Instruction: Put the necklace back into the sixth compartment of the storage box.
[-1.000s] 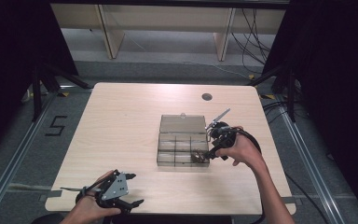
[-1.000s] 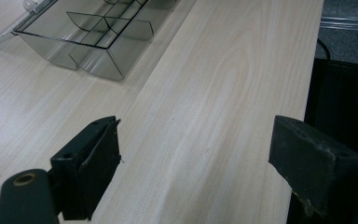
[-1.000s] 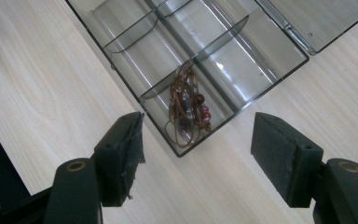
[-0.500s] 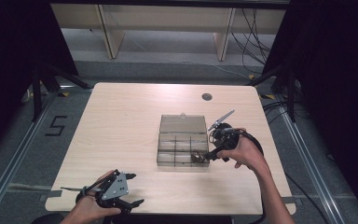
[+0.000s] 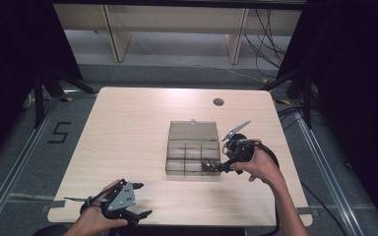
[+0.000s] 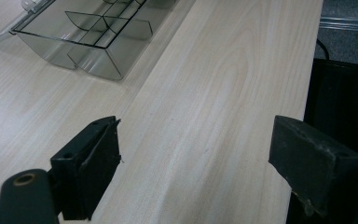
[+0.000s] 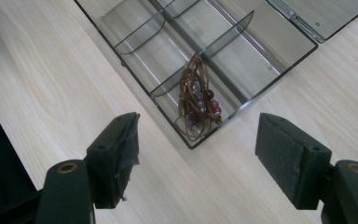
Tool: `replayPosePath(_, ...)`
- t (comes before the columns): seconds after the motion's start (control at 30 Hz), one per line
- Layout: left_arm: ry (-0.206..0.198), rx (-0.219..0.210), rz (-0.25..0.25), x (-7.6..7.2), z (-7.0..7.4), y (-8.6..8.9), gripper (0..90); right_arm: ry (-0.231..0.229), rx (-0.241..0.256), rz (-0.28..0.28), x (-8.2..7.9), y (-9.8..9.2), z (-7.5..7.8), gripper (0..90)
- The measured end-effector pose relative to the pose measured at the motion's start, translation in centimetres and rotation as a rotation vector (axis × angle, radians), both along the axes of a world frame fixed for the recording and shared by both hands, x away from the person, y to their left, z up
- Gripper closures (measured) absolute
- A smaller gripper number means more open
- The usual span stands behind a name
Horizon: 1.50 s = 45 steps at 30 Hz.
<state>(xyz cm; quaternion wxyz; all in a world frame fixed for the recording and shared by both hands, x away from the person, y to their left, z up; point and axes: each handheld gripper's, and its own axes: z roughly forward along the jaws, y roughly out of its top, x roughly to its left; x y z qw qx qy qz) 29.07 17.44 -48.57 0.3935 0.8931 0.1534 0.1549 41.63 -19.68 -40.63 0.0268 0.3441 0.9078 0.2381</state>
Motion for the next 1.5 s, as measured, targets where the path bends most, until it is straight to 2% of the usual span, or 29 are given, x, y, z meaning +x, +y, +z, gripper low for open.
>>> replayPosePath(0.2,-0.009,0.0,0.006,0.0,0.0,0.0,15.8,-0.005,0.005,-0.008,-0.4,-0.1,-0.2,30.8)
replayPosePath(0.23,-0.009,0.0,0.006,0.0,0.0,0.0,15.8,0.007,0.008,-0.024,-0.7,-0.1,-0.2,30.7)
replayPosePath(0.27,-0.011,-0.009,0.004,0.0,0.0,0.0,15.7,-0.009,0.01,-0.013,-0.8,-0.2,-0.1,30.5)
replayPosePath(0.33,-0.011,-0.012,0.004,0.0,0.0,0.0,15.7,-0.014,0.02,-0.014,-1.0,-0.3,-0.2,30.3)
replayPosePath(0.37,-0.013,-0.008,0.006,0.0,0.0,0.0,15.7,-0.003,0.025,-0.029,-1.3,-0.3,-0.2,30.2)
replayPosePath(0.43,-0.011,-0.015,0.004,0.0,-0.1,0.0,15.7,-0.019,0.028,-0.018,-1.3,-0.4,-0.3,30.0)
replayPosePath(0.47,-0.01,-0.009,0.003,0.0,-0.1,0.0,15.7,0.004,0.036,-0.034,-1.6,-0.4,-0.4,29.9)
replayPosePath(0.53,-0.012,-0.01,0.001,0.0,-0.1,0.0,15.7,-0.006,0.026,-0.041,-1.8,-0.5,-0.4,29.8)
replayPosePath(0.57,-0.011,-0.014,0.004,0.0,-0.1,0.0,15.7,-0.018,0.038,-0.02,-2.0,-0.5,-0.6,29.7)
replayPosePath(0.63,-0.011,-0.015,0.005,0.0,-0.1,0.0,15.7,-0.018,0.038,-0.021,-2.1,-0.5,-0.6,29.6)
replayPosePath(0.67,-0.01,-0.015,0.002,0.1,-0.1,0.0,15.7,-0.022,0.037,-0.025,-2.1,-0.5,-0.7,29.5)
replayPosePath(0.7,-0.008,-0.01,0.0,0.1,-0.1,0.0,15.8,-0.008,0.027,-0.051,-2.4,-0.5,-0.7,29.2)
replayPosePath(0.77,-0.009,-0.013,0.002,0.0,-0.1,0.0,15.7,-0.03,0.049,-0.028,-2.4,-0.6,-1.0,28.8)
replayPosePath(0.8,-0.01,-0.012,0.003,0.0,-0.1,0.0,15.7,-0.016,0.047,-0.047,-2.6,-0.6,-1.0,28.7)
replayPosePath(0.83,-0.012,-0.013,0.004,0.0,-0.1,0.0,15.7,-0.023,0.053,-0.033,-2.6,-0.6,-1.1,28.7)
replayPosePath(0.93,-0.011,-0.027,0.01,0.0,-0.1,0.0,15.7,-0.021,0.042,-0.054,-2.8,-0.6,-1.2,28.5)
replayPosePath(0.97,-0.008,-0.028,0.006,0.0,-0.1,0.0,15.7,-0.035,0.054,-0.05,-2.8,-0.5,-1.4,28.4)
replayPosePath(1.07,-0.014,-0.016,0.008,0.0,-0.1,0.0,15.7,-0.042,0.051,-0.056,-3.0,-0.6,-1.4,28.1)
replayPosePath(1.23,-0.015,-0.012,0.003,0.0,0.0,0.0,15.7,-0.057,0.076,-0.045,-3.5,-0.7,-1.7,27.7)
replayPosePath(1.27,-0.012,-0.026,0.006,0.0,0.0,0.0,15.7,-0.063,0.07,-0.05,-3.6,-0.7,-1.8,27.6)
replayPosePath(1.3,-0.003,-0.05,0.019,-0.1,-0.1,-0.1,15.7,-0.077,0.085,-0.032,-3.5,-0.7,-2.0,27.6)
replayPosePath(1.33,-0.008,-0.047,0.021,-0.1,-0.1,-0.1,15.7,-0.089,0.093,-0.031,-3.6,-0.8,-2.0,27.4)
replayPosePath(1.5,-0.008,-0.049,0.018,-0.1,-0.1,-0.1,15.7,-0.076,0.104,-0.062,-4.1,-1.2,-2.3,27.0)
